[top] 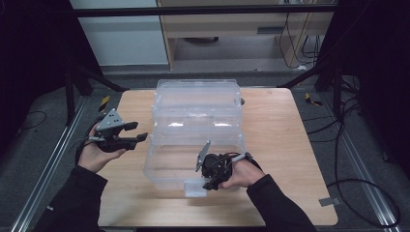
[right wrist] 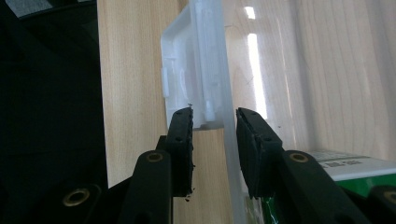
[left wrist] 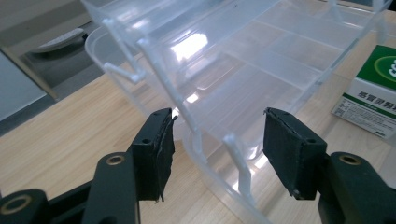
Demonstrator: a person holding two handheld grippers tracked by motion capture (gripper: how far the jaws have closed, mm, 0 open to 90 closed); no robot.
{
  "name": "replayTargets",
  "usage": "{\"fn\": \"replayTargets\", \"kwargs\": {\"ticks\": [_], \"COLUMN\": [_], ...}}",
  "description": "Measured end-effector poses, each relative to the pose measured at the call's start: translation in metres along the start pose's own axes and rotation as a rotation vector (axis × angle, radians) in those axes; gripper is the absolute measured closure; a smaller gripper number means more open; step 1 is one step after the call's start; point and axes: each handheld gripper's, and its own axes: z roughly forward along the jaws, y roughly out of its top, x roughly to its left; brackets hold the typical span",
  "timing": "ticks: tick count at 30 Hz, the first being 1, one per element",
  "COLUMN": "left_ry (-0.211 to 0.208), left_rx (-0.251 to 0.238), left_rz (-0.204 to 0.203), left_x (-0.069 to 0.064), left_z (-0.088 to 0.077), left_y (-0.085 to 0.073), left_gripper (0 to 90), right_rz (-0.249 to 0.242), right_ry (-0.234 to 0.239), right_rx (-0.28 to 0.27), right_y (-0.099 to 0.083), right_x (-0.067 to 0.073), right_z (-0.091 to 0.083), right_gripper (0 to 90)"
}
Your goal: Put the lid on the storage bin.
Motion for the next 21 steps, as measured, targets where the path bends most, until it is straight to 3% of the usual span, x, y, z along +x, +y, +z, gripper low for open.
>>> {"fn": "replayTargets", "kwargs": {"ticks": [5,7,21], "left_ry": [-0.031,-0.047,-0.087], "left_rx": [-0.002,0.009,0.051], "left_rz": [0.033,0.068,0.198], "left_x": [-0.002,-0.002,-0.007], "left_z": [0.004,0.007,0.023], "left_y": [0.013,0.021,0.057], "left_gripper": [41.5,41.2,40.4], "right_rz": [-0.002,-0.003,-0.006], "right_ry": [-0.002,-0.004,-0.007], "right_rx": [0.002,0.002,0.005], "right_y": [0.000,0.000,0.001], "right_x": [0.000,0.001,0.001], "right_z": [0.000,0.000,0.000], "right_gripper": [67.5,67.5,67.5]}}
